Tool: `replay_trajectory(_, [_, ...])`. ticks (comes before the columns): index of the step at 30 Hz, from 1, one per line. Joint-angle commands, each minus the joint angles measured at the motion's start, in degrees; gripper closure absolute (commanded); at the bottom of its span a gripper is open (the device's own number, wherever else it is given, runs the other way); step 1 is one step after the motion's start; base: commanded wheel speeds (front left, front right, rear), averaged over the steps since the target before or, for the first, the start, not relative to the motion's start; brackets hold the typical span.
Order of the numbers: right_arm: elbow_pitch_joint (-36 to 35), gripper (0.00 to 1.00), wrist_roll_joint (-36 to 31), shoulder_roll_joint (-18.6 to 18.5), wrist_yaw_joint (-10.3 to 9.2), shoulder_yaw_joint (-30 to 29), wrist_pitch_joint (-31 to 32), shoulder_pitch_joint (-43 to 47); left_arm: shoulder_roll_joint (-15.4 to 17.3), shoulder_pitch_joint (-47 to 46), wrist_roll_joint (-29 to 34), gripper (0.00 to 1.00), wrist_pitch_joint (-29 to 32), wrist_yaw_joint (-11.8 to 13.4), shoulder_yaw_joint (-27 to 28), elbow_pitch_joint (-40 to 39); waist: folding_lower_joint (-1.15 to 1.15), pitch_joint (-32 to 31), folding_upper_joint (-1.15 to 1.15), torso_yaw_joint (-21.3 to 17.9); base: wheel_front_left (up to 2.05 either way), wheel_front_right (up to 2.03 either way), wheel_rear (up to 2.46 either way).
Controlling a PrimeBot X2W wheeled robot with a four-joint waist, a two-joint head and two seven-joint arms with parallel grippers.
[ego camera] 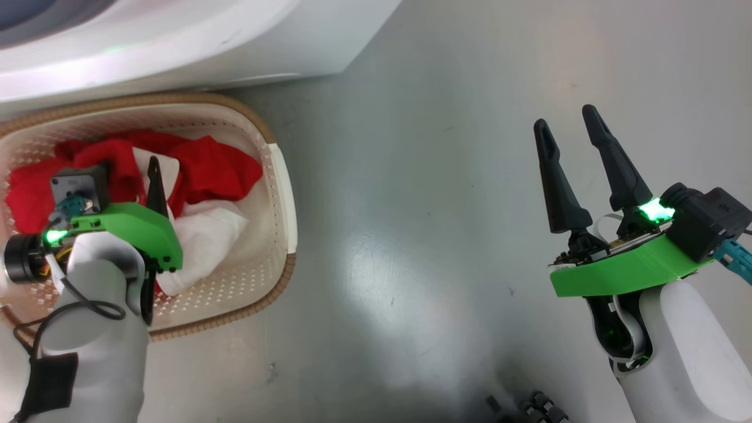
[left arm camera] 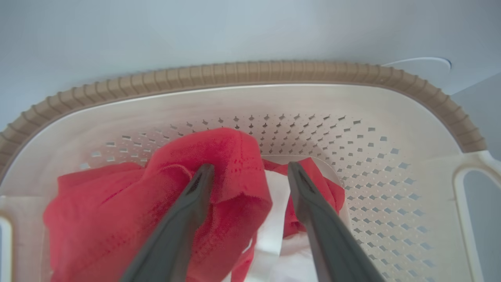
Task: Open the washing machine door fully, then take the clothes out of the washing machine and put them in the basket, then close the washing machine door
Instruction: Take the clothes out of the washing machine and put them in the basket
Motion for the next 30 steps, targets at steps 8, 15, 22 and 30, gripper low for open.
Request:
replay_trajectory(8, [-0.39, 0.00, -0.19, -0.54, 0.36, 0.70, -0.36, 1.54, 0.81, 5.64, -1.28, 0.00, -0.30, -0.45, 1.97, -3.98, 0.00, -4.44, 0.00, 1.60, 0.00, 0.00, 0.00])
replay_trajectory(15, [0.74, 0.00, -0.19, -1.02, 0.36, 0.63, -0.36, 3.19, 0.81, 11.01, -1.52, 0.00, -0.30, -0.84, 2.88, -9.16, 0.00, -9.88, 0.00, 2.34, 0.00, 0.00, 0.00])
replay_trajectory(22, [1.63, 0.00, -0.26, -1.65, 0.36, 0.31, -0.36, 5.59, 0.25, 16.19, -1.57, 0.00, -0.30, -1.40, 3.81, -14.58, 0.00, -15.34, 0.00, 3.26, 0.00, 0.00, 0.00])
replay_trajectory(30, [2.92, 0.00, -0.24, -2.54, 0.36, 0.07, -0.36, 9.08, -1.17, 22.65, -1.30, 0.00, -0.30, -2.28, 4.53, -21.43, 0.00, -22.74, 0.00, 4.97, 0.00, 0.00, 0.00])
